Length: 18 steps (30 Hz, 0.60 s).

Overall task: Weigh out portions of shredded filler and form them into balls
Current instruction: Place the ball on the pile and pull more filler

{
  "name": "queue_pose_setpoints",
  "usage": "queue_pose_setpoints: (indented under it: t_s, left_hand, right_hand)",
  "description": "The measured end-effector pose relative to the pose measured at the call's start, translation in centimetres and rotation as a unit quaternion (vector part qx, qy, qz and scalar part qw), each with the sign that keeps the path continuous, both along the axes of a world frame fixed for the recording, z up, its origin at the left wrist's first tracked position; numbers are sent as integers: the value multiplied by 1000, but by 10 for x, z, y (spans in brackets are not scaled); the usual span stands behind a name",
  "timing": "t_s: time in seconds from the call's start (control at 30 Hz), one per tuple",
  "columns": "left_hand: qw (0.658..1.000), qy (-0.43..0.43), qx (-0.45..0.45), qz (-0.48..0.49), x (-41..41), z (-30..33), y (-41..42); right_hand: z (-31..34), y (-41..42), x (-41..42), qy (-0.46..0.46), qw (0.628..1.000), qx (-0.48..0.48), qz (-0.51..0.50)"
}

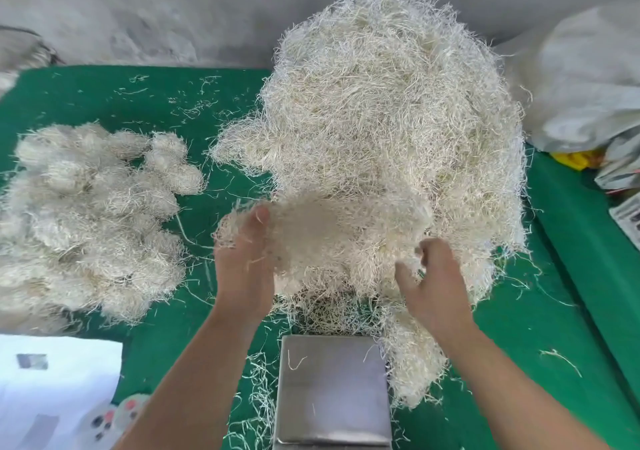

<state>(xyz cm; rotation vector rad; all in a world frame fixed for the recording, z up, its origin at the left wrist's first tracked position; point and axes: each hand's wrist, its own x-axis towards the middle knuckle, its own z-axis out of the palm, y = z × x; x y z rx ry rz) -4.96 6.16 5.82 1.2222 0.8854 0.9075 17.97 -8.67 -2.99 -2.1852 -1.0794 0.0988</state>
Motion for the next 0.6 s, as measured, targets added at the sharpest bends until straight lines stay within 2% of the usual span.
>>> queue_pose_setpoints:
  t_s: [0.07, 0.13, 0.2, 0.23, 0.27, 0.33, 0.37, 0.4, 0.47, 0.5, 0.57, 0.6]
  left_hand:
    - [1000, 6, -11, 14, 3, -2, -1]
    - [999, -15, -52, 6, 6, 1, -4]
    - [996, 67, -62, 2, 10, 3, -7]
    - [990, 131, -45, 35, 15, 6, -9]
    - [989, 126, -29, 73, 22, 9, -7]
    - [992, 91, -1, 88, 21, 13, -15]
    - [991, 97, 65, 64, 17, 10, -20]
    - [993, 87, 81, 18, 20, 16, -22]
    - [997, -24, 25, -67, 23, 27, -29]
    - [992, -28, 50, -110, 26, 27, -32]
    - [979, 30, 84, -182, 32, 15, -40]
    - [962, 97, 113, -229, 35, 5, -48]
  right_hand:
    - [-39, -33, -14, 16, 985, -172, 4]
    - [-67, -55, -19, 62, 933, -354, 1]
    - [-75, -63, -20, 96, 902, -421, 25]
    - [-71, -64, -19, 108, 901, -418, 38]
    - [-67, -64, -17, 108, 911, -397, 38]
    - [-42, -62, -9, 109, 929, -355, 3]
    - [-25, -61, -7, 117, 940, -321, -17]
    - [-8, -59, -5, 125, 953, -275, -34]
    - [30, -54, -10, 177, 969, -164, -44]
    - [46, -49, -18, 220, 970, -100, -25]
    - [70, -33, -39, 302, 953, -4, 32]
    - [73, -25, -49, 347, 937, 25, 44]
